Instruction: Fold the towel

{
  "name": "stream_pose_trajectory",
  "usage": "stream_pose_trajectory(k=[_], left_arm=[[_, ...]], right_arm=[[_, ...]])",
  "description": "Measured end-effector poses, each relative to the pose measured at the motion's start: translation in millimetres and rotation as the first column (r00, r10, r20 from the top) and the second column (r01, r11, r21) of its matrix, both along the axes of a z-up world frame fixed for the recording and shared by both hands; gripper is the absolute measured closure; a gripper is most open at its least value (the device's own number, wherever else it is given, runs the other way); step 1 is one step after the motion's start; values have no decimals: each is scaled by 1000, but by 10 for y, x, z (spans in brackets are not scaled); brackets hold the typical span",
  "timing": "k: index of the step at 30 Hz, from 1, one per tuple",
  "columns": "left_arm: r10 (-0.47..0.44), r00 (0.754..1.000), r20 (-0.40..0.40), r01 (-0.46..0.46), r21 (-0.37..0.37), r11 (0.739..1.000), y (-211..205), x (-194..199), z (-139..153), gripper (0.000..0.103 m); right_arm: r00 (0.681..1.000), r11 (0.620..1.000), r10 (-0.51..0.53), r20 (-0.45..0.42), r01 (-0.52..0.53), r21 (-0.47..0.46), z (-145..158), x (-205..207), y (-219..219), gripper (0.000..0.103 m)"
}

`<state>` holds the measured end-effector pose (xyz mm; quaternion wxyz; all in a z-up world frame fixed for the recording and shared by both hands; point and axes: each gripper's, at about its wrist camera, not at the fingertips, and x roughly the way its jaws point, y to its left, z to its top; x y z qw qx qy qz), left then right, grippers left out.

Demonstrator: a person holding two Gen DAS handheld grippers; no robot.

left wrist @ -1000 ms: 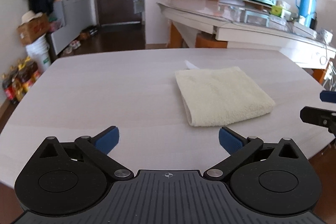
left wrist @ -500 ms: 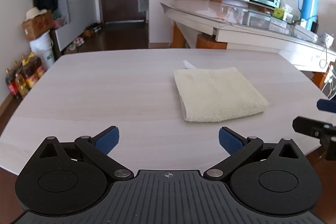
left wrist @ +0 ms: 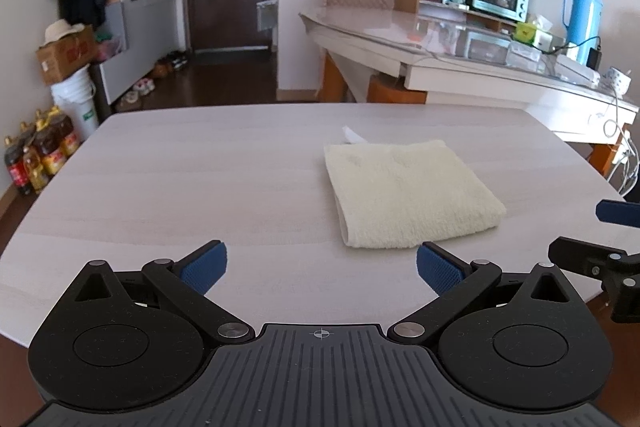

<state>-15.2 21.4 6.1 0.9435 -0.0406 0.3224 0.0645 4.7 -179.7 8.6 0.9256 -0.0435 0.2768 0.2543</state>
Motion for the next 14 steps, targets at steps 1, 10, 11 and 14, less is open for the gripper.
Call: stream_pose_trajectory(k=[1, 10, 11, 14], left_arm=[[-3, 1000, -1, 3, -2, 1000, 0, 11, -2, 0], [-17, 1000, -13, 17, -16, 1000, 1, 113, -14, 0], [-16, 1000, -13, 16, -17, 1000, 1, 117, -21, 0], [-16, 1000, -13, 15, -7, 1000, -8, 128, -44, 0]], right_arm=[[1000, 1000, 0, 0, 0, 0, 0, 0, 2, 6], [1000, 1000, 0, 4, 0, -3, -3, 9, 18, 6], [1000, 1000, 0, 4, 0, -4, -5, 11, 21, 6], [1000, 1000, 1, 1, -1, -9, -16, 17, 33, 6]])
